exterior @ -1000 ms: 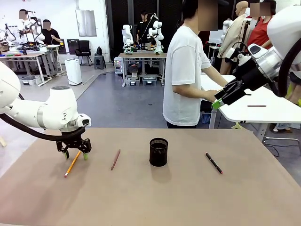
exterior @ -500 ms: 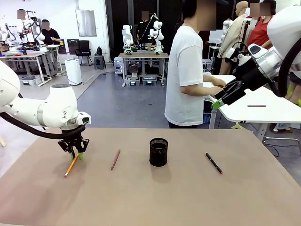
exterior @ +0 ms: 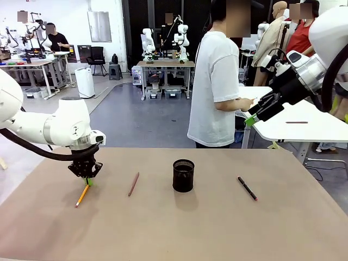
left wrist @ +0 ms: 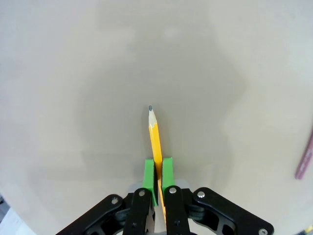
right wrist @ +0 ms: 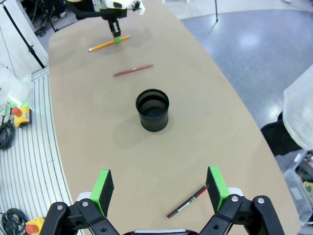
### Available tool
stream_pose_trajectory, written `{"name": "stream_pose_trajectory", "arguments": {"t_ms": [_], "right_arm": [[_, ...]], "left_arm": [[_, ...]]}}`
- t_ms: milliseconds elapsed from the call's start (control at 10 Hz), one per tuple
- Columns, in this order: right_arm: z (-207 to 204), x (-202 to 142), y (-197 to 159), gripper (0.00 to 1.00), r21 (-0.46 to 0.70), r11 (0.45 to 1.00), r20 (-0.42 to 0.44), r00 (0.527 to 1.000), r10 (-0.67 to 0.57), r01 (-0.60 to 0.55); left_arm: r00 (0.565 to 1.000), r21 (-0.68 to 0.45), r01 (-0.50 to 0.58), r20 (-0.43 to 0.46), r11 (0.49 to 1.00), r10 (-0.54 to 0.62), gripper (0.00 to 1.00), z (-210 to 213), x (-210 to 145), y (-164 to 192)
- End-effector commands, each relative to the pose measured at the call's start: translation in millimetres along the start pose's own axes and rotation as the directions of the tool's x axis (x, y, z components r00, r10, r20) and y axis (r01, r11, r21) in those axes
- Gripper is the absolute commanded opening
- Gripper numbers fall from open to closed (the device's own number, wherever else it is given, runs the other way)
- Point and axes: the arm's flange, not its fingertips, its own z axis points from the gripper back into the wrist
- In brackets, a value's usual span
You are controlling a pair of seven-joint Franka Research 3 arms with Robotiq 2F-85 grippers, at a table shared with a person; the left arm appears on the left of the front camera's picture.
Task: Place the pens into the pen holder.
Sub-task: Pick up a writing instrument from the table and place it into the Pen holder.
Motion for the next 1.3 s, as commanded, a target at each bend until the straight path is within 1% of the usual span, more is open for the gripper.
{"name": "stream_pose_trajectory", "arguments": {"t_ms": [0,100,200,300,400,500,600,700,800,900,1000,1100,1200], "right_arm": [[1,1,0,1.00,0.004,1.000,0.003,1.000,-0.002,0.002],[1,1,0,1.00,0.004,1.000,0.003,1.000,-0.002,0.002],[1,1,0,1.00,0.004,1.000,0.003,1.000,-0.002,0.002],[1,1,0,1.00,0.004,1.000,0.003,1.000,-0.002,0.002],[1,1,0,1.00,0.004,1.000,0.003,1.000,-0.002,0.002],[1,1,0,1.00,0.004,1.000,0.003,1.000,-0.002,0.002],[1,1,0,1.00,0.004,1.000,0.003,1.000,-0.002,0.002],[1,1,0,1.00,0.004,1.000,0.003,1.000,-0.002,0.002],[1,1,0,1.00,0.004,1.000,0.003,1.000,-0.002,0.002],[1,1,0,1.00,0.004,1.000,0.003,1.000,-0.002,0.002],[1,1,0,1.00,0.004,1.000,0.003,1.000,-0.002,0.002],[1,1,0,1.00,0.004,1.000,0.003,1.000,-0.002,0.002],[1,1,0,1.00,0.004,1.000,0.003,1.000,-0.002,0.002]], "left_arm": [[0.996,-0.182,0.051,-0.061,0.982,-0.063,0.00,20,-10,-1],[0.992,-0.291,0.076,-0.075,0.954,-0.102,0.00,36,-15,-4],[0.983,-0.400,0.105,-0.095,0.910,-0.156,0.00,56,-20,-6],[0.979,-0.478,0.112,-0.096,0.871,-0.179,0.00,77,-27,-10],[0.975,-0.527,0.138,-0.077,0.839,-0.209,0.00,93,-34,-16],[0.966,-0.574,0.243,0.073,0.782,-0.247,0.00,109,-41,-21],[0.934,-0.617,0.357,0.235,0.702,-0.268,0.00,126,-53,-27],[0.879,-0.619,0.473,0.386,0.627,-0.282,0.00,143,-66,-32],[0.785,-0.576,0.575,0.589,0.582,-0.193,0.00,160,-78,-39],[0.686,-0.514,0.678,0.699,0.525,-0.202,0.00,175,-91,-42],[0.564,-0.435,0.780,0.801,0.450,-0.204,0.00,188,-106,-44],[0.398,-0.298,0.890,0.877,0.346,-0.270,0.00,197,-124,-44],[0.240,-0.169,0.951,0.932,0.260,-0.272,0.00,205,-142,-44]]}}
